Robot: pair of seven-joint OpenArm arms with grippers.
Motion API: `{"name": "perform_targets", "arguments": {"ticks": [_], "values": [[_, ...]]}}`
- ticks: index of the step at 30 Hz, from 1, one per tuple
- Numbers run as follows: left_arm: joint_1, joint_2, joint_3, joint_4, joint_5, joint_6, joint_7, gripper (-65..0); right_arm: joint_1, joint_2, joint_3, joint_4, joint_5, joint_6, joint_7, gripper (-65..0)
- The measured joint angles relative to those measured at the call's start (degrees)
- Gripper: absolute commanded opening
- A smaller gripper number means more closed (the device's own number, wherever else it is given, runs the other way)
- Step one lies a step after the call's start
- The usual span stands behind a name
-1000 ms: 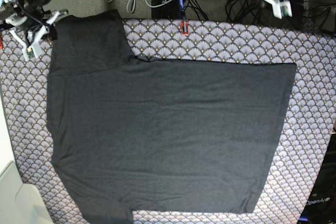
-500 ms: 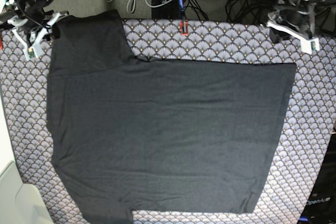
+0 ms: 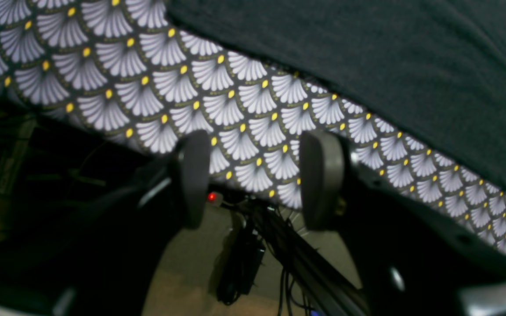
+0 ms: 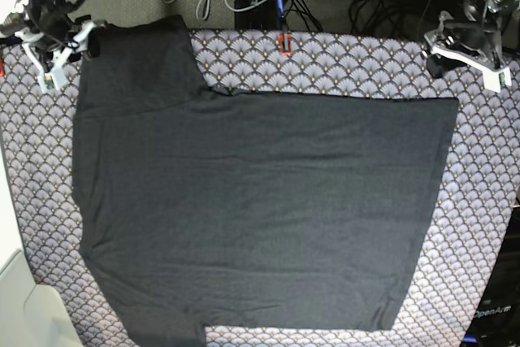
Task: Fold the T-shirt properly
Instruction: 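Move the right gripper to the shirt's shoulder corner and the left gripper toward the sleeve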
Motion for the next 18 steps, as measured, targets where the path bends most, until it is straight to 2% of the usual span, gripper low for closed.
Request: {"name": "perform_targets", "arguments": {"ticks": [4,16,18], "values": [[0.2,0.2,-1.5,0.0,-0.2,0.0,0.0,-32.8,1.4,0.6,0.3,-4.7,1.7,0.2,1.7,-38.6],[1.3,0.2,-2.9,0.0,-0.1,0.0,0.0,-32.9,0.5,0.5,0.3,-5.0,1.7,0.2,3.8,-39.0],[1.4,0.2,-2.9,0.0,-0.1,0.0,0.0,-32.9,-0.2,-0.4,0.5,-4.7,1.9,0.2,4.6,-39.2]]}}
